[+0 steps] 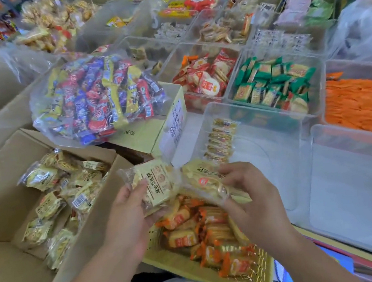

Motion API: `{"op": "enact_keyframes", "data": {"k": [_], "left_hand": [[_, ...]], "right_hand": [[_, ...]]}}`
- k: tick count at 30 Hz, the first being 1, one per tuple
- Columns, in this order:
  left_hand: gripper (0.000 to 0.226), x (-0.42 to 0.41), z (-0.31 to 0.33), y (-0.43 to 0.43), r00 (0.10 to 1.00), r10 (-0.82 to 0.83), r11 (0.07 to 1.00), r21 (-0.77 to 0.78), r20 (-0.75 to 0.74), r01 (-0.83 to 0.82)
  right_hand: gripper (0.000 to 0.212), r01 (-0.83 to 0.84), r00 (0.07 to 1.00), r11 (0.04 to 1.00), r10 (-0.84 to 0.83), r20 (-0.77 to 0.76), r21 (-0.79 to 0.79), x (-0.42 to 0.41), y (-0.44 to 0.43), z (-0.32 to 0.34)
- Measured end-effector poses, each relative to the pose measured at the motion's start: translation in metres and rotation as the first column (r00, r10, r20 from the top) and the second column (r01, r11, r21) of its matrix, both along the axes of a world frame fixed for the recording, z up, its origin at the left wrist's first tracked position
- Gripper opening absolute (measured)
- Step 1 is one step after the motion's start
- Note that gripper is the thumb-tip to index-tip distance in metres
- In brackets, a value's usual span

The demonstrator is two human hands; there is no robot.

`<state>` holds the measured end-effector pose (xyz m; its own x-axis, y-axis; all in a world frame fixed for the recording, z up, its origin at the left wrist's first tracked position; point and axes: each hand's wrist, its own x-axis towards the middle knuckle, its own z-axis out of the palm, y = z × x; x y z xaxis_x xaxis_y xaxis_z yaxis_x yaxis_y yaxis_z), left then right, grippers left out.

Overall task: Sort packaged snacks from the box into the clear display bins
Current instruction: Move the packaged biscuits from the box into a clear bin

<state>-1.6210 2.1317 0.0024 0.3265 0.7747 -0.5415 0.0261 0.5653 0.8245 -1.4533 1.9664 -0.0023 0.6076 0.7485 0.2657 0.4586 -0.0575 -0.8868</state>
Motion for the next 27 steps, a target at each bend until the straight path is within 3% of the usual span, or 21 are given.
{"op": "enact_keyframes", "data": {"k": [3, 7, 11, 13, 19, 27], "left_hand": [[0.014, 0.008, -0.001, -0.005, 0.997, -0.071, 0.996, -0.048, 0.031, 0.072], [0.039, 0.024, 0.001, -0.012, 0.978, -0.189, 0.974, -0.112, 0.084, 0.198], [0.024, 0.035, -0.004, -0.015, 0.969, -0.232, 0.963, -0.12, 0.081, 0.241], [0.028, 0.041, -0.009, -0.018, 0.96, -0.273, 0.953, -0.116, 0.061, 0.278], [0.026, 0.058, -0.02, -0.019, 0.953, -0.302, 0.945, -0.131, 0.006, 0.3], [0.023, 0.068, -0.025, -0.008, 0.964, -0.264, 0.951, -0.155, 0.034, 0.266]], "right_hand": [[0.019, -0.081, 0.961, 0.992, 0.052, 0.271, 0.099, 0.009, 0.002, -0.008], [0.032, -0.101, 0.923, 0.995, 0.096, 0.373, -0.007, 0.008, 0.001, -0.024], [0.04, -0.077, 0.926, 0.988, 0.12, 0.358, -0.131, 0.009, -0.004, -0.037], [0.041, -0.073, 0.931, 0.983, 0.128, 0.342, -0.171, 0.01, -0.006, -0.04], [0.031, 0.081, 0.94, 0.981, -0.016, 0.341, -0.179, 0.04, -0.009, -0.051], [0.028, 0.266, 0.943, 0.859, -0.139, 0.301, -0.437, 0.14, -0.004, -0.088]]}}
